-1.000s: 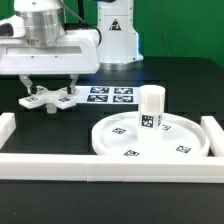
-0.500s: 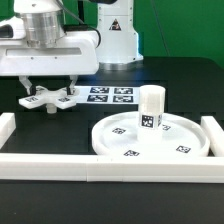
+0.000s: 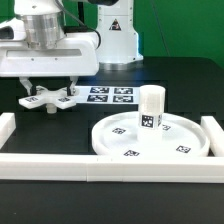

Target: Assemble round table

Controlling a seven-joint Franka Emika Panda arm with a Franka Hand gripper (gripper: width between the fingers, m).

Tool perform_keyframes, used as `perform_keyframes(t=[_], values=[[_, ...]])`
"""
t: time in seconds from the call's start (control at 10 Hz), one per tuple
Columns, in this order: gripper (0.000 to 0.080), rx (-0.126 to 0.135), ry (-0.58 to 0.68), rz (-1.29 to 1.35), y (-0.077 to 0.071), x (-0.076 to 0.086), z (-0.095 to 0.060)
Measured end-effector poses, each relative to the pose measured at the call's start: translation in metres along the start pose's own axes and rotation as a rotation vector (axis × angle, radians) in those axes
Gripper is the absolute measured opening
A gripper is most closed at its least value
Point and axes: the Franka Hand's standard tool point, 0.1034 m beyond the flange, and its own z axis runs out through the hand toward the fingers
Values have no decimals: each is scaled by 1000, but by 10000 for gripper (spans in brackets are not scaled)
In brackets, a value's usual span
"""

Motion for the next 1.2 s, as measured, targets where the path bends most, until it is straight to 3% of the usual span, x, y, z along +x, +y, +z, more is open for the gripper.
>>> perform_keyframes(t=[0.5,0.6,0.7,1.0,1.2], values=[[649,-1,-14,0,1,-4,7],[519,-1,-15,0,1,-4,7],[444,-1,-14,0,1,-3,7],[444,-1,-14,0,1,-3,7],[444,9,-16,14,-13,1,2]])
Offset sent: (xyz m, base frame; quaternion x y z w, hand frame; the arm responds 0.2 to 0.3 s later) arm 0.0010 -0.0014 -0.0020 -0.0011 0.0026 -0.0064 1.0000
